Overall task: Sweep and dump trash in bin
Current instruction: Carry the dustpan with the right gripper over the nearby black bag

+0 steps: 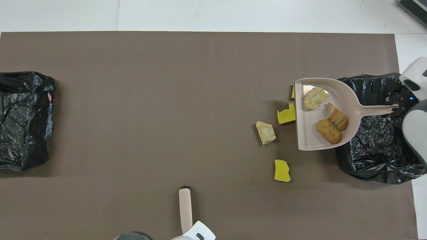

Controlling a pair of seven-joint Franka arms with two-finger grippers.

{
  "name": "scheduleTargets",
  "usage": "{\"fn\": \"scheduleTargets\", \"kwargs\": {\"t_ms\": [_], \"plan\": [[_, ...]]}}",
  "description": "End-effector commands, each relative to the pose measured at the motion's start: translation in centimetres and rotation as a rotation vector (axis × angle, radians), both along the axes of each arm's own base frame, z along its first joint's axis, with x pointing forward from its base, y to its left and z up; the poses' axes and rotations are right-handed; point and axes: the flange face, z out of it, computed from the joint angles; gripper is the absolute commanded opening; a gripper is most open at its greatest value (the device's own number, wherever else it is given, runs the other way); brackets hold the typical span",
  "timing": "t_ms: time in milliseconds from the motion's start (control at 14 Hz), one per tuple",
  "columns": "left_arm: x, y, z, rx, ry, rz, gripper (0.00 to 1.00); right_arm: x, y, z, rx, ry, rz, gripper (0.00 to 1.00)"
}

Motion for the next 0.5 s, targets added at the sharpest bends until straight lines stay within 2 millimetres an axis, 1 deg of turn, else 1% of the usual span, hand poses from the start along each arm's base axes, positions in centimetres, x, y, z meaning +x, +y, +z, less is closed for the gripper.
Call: {"fn": "scheduleTargets", "kwargs": {"t_ms": [0,72,143,215,287,358,430], "plan": [[-0.1,0.2,-0.2,-0.023,0.008,-0.002,0.24,-0.4,-3.9,1.6,-0.080,0.009,0.065,0.00],[0.1,0.3,-0.3,-0.027,0.010,-0.012,0.30,-0.6,-5.6,2.5,-0.117,0.003,0.061,0.00],[0.2,0.3,-0.3,-0.031,0.011,-0.022,0.52,-1.0,-7.0,3.0,-0.143,0.003,0.048,0.00],[0.4,-0.1,-0.2,-0.026,0.017,-0.023,0.69,-1.3,-8.1,3.3,-0.170,0.007,0.047,0.00],[0.9,-0.5,0.0,-0.025,0.018,-0.019,0.85,-1.8,-9.4,4.0,-0.202,0.011,0.048,0.00],[2.2,-1.0,0.2,-0.025,0.017,-0.001,0.92,-2.1,-10.4,4.5,-0.236,0.017,0.057,0.00],[4.4,-1.2,0.7,-0.019,0.016,0.022,0.93,-2.3,-10.9,4.9,-0.286,0.030,0.068,0.00]]}}
